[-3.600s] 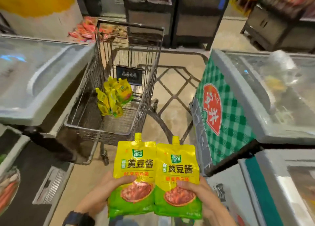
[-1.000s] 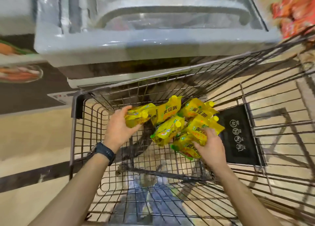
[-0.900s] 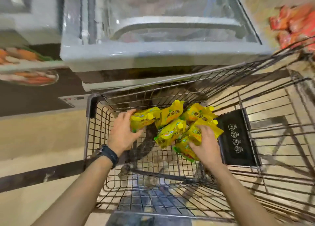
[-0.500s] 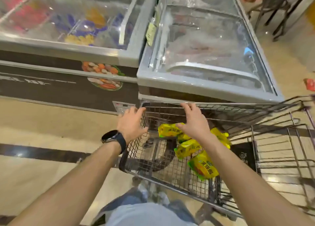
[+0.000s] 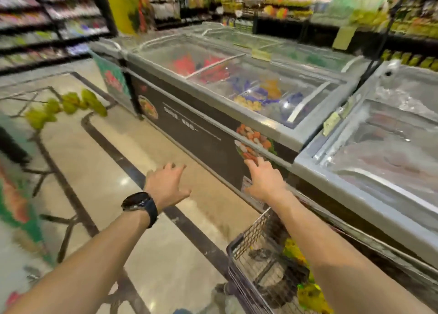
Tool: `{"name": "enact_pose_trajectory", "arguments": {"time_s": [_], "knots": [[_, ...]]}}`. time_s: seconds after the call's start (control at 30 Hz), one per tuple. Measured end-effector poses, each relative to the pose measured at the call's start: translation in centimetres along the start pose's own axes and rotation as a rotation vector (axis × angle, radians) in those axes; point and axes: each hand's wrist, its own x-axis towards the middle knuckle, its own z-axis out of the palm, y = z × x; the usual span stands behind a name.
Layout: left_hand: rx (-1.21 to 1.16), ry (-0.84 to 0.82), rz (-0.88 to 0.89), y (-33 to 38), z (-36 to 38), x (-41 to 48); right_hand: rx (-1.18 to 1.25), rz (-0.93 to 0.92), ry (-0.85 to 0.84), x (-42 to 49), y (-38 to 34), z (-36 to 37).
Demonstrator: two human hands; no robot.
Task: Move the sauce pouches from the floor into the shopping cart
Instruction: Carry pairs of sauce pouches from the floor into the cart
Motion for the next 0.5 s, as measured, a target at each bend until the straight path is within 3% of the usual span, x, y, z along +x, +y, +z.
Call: {"name": "enact_pose_trajectory", "arguments": {"time_s": [0.23, 0.5], "knots": [[0.040, 0.083, -0.291, -17.1, -2.9, -4.3, -0.027, -0.287, 0.014, 6.3, -17.7, -2.2], [0.037, 0.115, -0.543, -34.3, -5.0, -7.0, -0.016, -0.480, -0.026, 11.7, -36.2, -1.7]]}}
